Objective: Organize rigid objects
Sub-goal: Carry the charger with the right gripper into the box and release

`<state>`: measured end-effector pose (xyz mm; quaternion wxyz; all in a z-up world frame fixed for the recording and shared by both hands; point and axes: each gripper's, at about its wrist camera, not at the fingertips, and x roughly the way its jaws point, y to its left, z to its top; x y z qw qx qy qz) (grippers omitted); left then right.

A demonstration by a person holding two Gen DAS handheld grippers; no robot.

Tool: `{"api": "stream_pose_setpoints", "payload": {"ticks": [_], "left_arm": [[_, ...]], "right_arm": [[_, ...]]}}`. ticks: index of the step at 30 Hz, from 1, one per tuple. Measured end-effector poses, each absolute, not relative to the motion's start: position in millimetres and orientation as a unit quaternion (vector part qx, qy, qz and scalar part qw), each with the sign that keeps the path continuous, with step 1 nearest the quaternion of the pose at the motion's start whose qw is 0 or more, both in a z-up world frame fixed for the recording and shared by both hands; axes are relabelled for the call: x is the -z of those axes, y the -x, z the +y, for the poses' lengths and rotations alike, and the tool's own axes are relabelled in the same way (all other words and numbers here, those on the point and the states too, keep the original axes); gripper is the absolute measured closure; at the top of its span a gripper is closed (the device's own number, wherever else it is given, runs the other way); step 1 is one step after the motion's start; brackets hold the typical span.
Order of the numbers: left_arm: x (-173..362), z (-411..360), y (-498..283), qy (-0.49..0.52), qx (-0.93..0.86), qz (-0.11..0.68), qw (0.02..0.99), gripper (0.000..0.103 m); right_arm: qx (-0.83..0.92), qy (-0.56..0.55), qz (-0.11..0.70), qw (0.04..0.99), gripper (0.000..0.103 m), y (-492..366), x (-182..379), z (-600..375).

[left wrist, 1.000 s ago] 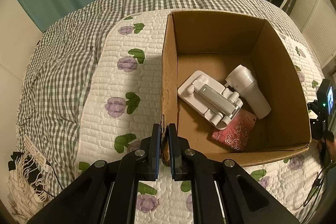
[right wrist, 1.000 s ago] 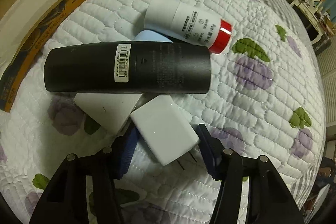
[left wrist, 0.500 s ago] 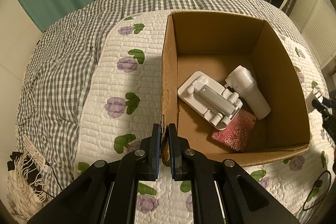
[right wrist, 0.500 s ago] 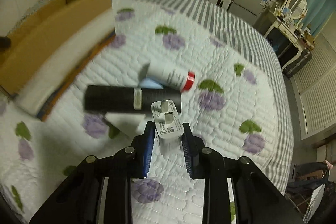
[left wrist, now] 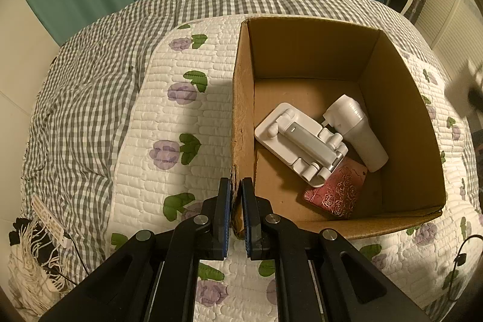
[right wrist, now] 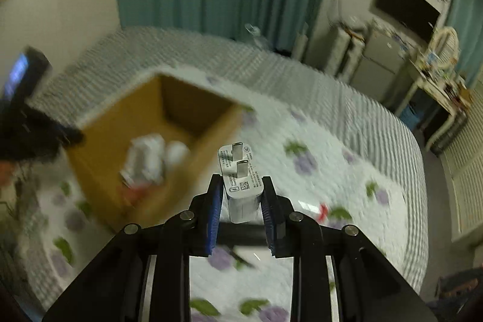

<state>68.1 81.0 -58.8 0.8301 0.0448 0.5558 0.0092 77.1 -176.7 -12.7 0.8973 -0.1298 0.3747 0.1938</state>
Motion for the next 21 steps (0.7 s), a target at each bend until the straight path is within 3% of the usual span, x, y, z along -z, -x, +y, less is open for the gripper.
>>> {"api": "stream_pose_setpoints", "payload": {"ticks": [5, 11, 21], "left_arm": [[58, 81, -68, -0.045, -0.009, 0.556, 0.83, 0.096], [59, 81, -68, -0.045, -0.009, 0.557, 0.83, 0.096], [59, 81, -68, -0.043, -0.009, 0.557, 0.829, 0.096]], "right_arm": [[-0.244, 0.126, 0.357, 0.893, 0.079, -85, -2, -121], [-0.286, 0.131, 0.393, 0.864, 0.079, -92, 31, -68], [-0.294, 0.098, 0.426, 0.85, 0.075, -101, 62, -70]]}}
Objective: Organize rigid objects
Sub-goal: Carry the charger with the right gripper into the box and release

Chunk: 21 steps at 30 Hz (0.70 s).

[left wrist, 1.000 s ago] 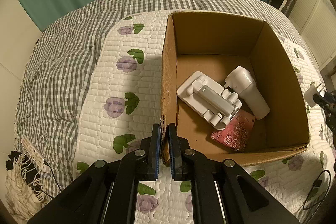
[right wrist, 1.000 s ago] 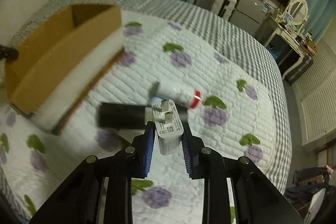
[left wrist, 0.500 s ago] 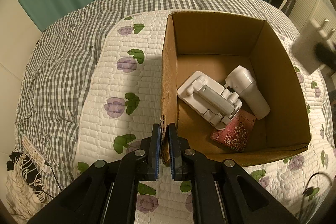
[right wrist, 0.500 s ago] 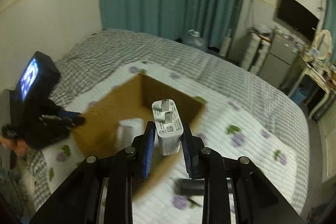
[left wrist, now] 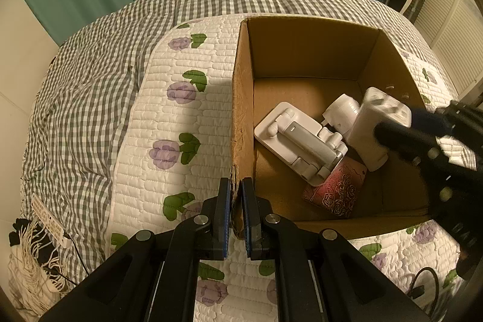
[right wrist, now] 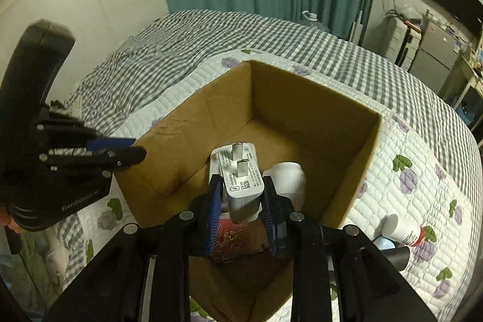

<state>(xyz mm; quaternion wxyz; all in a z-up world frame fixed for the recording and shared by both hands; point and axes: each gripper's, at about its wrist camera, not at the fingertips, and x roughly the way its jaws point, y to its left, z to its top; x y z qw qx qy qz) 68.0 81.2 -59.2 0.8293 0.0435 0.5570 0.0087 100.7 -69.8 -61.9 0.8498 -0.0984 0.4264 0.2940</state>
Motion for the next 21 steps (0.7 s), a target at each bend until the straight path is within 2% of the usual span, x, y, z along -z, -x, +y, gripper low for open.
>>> {"api": "stream_pose_setpoints", "payload": {"ticks": [1, 2, 3, 7, 12, 21], "left_arm": [[59, 81, -68, -0.043, -0.009, 0.557, 0.829, 0.096], [60, 81, -68, -0.042, -0.008, 0.558, 0.829, 0.096], [60, 81, -68, -0.046, -0.009, 0.558, 0.829, 0.096], [59, 80, -68, -0.045, -0.007, 0.557, 0.829, 0.096], [59, 80, -68, -0.047, -0.008, 0.557, 0.829, 0.096], [58, 78, -67, -0.05, -0.011, 0.558, 0.828, 0.096]], "right_arm": [[-0.288, 0.087, 0.42, 0.856, 0.068, -101, 58, -76], [-0.284, 0.078, 0.414, 0.861, 0.047, -102, 53, -81], [-0.279, 0.068, 0.408, 0.867, 0.032, -101, 46, -87], [-0.253, 0.023, 0.383, 0.888, 0.031, -104, 21, -123], [-0.174, 0.036, 0.368, 0.913, 0.028, -101, 12, -177], [-0.085, 0.036, 0.456, 0.885, 0.028, -88, 96, -255]]}}
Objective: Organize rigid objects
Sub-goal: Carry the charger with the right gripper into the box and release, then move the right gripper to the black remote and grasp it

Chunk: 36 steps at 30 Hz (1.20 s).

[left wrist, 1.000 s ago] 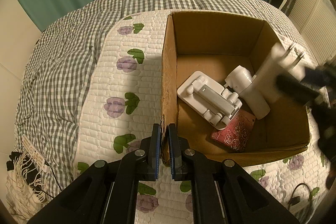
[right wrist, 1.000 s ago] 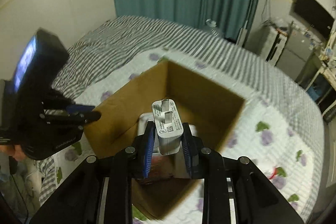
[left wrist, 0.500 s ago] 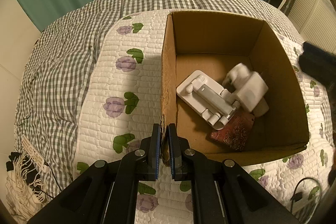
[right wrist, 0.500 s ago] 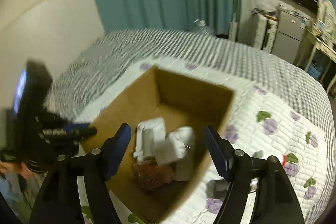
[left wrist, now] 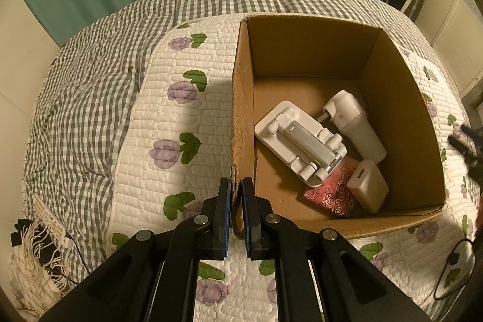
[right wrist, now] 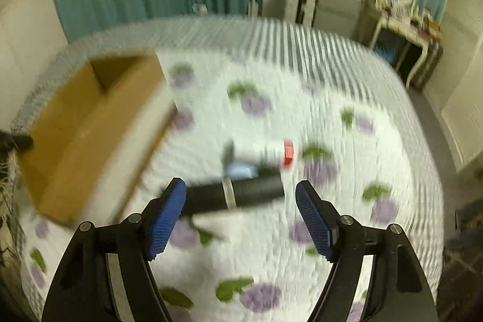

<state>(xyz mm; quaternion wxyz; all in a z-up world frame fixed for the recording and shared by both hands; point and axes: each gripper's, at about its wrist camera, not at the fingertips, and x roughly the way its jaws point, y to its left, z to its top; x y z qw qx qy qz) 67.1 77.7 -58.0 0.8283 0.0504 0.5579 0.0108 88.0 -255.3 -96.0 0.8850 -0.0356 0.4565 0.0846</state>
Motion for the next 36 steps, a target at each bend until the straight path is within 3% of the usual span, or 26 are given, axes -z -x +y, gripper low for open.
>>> {"api": "stream_pose_setpoints", "payload": {"ticks": [9, 16, 31, 34, 36], "left_arm": [[57, 77, -67, -0.053, -0.012, 0.558, 0.828, 0.096], [57, 77, -67, -0.053, -0.012, 0.558, 0.828, 0.096], [59, 81, -67, -0.054, -0.01, 0.559, 0.827, 0.096], [59, 82, -68, -0.05, -0.01, 0.56, 0.827, 0.096], [59, 81, -69, -0.051, -0.009, 0.56, 0.827, 0.096]], "right_arm": [[-0.081, 0.038, 0.531, 0.843, 0.028, -92, 175, -255], [-0.086, 0.023, 0.525, 0.847, 0.028, -97, 177, -252], [-0.038, -0.207, 0.554, 0.806, 0.027, -147, 190, -272], [-0.028, -0.189, 0.566, 0.802, 0.028, -154, 198, -258], [-0.028, -0.173, 0.56, 0.81, 0.037, -150, 195, -252]]}}
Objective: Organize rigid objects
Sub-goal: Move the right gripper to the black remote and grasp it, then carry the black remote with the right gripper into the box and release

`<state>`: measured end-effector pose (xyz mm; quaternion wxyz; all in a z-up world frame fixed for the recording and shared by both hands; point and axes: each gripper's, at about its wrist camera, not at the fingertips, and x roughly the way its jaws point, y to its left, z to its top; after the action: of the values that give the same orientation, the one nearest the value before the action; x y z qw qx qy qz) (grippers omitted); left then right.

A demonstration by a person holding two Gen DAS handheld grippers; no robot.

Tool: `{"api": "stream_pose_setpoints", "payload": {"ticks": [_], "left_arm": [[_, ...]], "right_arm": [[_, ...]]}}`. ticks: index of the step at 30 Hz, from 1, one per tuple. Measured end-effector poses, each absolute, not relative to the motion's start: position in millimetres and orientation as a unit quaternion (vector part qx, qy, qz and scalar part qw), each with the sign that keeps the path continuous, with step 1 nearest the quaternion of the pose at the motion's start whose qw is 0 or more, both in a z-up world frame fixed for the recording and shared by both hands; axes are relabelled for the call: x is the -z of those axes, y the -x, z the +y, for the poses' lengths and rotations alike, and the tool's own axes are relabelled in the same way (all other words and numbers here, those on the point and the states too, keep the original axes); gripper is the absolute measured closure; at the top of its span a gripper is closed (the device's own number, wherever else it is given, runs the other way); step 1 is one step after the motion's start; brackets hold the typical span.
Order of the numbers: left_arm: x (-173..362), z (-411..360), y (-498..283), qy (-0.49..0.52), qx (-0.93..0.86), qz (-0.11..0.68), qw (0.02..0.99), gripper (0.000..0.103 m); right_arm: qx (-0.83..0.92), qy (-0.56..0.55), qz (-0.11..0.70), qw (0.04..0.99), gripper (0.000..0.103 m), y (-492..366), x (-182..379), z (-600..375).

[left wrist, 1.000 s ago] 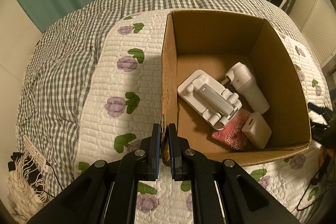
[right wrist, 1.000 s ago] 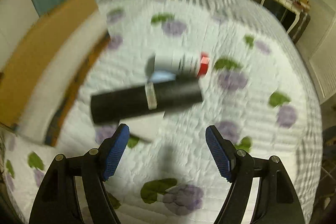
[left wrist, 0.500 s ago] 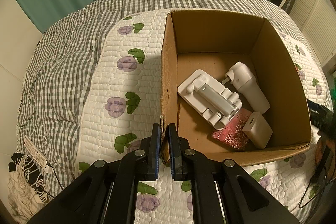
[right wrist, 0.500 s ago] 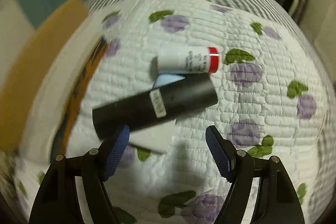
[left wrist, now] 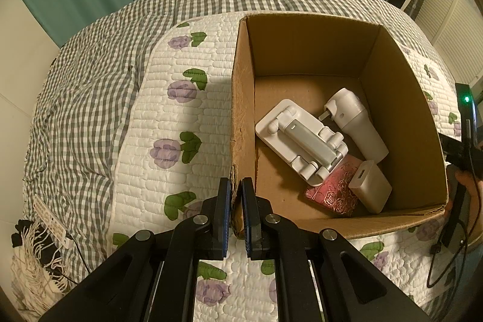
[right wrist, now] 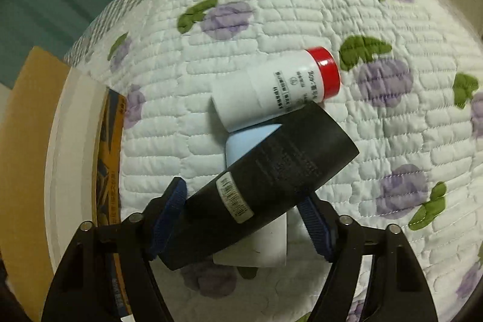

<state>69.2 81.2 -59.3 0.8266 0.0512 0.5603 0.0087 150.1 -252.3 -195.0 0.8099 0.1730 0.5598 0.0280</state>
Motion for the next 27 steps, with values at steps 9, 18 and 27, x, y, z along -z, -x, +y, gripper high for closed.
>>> {"api": "stream_pose_setpoints", "payload": {"ticks": [9, 18, 27], "left_arm": [[61, 82, -69, -0.049, -0.007, 0.559, 0.827, 0.096], [60, 82, -68, -0.049, -0.007, 0.559, 0.828, 0.096], [60, 82, -68, -0.046, -0.005, 0.559, 0.828, 0.096]], "right_arm": [[-0.037, -0.131, 0.538, 0.832, 0.084, -124, 176, -258], [-0.05, -0.1, 0.506, 0.855, 0.084, -89, 141, -266], [-0.091, -0.036, 0.441, 0.892, 0.084, -94, 49, -240]]}}
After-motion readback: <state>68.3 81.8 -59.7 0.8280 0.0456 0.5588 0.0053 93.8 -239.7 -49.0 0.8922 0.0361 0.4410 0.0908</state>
